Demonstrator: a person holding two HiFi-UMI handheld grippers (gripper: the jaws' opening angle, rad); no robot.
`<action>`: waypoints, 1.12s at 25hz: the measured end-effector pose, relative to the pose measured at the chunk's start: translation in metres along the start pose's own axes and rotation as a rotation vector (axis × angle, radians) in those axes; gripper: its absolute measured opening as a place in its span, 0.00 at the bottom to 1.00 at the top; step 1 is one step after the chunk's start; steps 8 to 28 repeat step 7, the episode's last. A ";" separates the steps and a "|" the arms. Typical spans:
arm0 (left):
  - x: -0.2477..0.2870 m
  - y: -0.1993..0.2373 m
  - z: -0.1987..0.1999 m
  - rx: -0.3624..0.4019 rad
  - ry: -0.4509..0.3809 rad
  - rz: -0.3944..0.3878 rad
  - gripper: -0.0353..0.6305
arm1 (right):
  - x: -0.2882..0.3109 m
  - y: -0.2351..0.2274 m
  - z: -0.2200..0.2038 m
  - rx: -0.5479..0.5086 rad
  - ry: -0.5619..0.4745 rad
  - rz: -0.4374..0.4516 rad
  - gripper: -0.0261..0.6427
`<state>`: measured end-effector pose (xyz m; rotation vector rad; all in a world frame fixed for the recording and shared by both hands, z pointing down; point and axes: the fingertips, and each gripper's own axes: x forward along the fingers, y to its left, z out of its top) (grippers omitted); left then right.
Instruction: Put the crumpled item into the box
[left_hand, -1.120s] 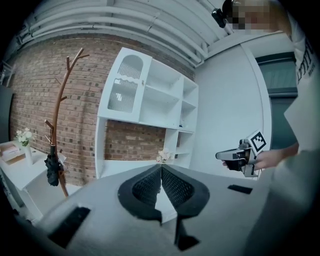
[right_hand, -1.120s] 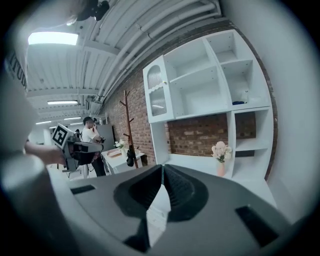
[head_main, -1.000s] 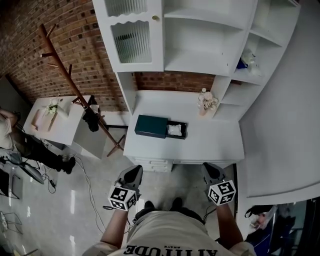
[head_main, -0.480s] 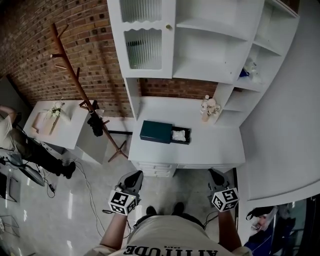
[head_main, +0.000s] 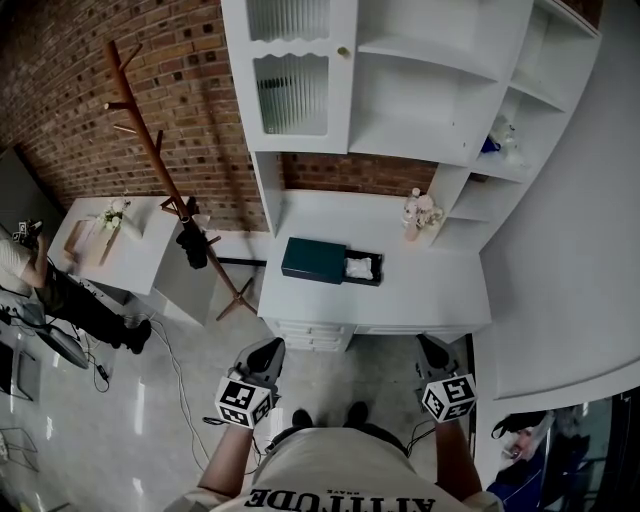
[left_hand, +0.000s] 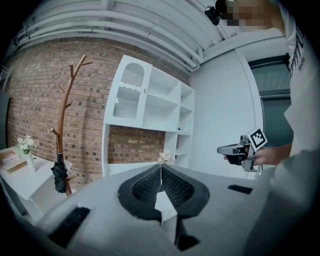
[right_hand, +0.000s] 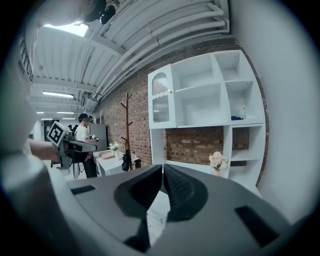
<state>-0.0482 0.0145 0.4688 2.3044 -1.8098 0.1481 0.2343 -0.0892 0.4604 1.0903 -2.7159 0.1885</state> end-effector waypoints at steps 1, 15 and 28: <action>0.000 -0.001 0.000 0.000 0.000 -0.002 0.09 | 0.000 -0.001 0.000 0.000 0.000 -0.001 0.09; 0.003 -0.005 0.002 -0.003 -0.012 -0.001 0.09 | -0.003 -0.005 0.000 0.004 0.001 -0.004 0.09; 0.003 -0.005 0.002 -0.003 -0.012 -0.001 0.09 | -0.003 -0.005 0.000 0.004 0.001 -0.004 0.09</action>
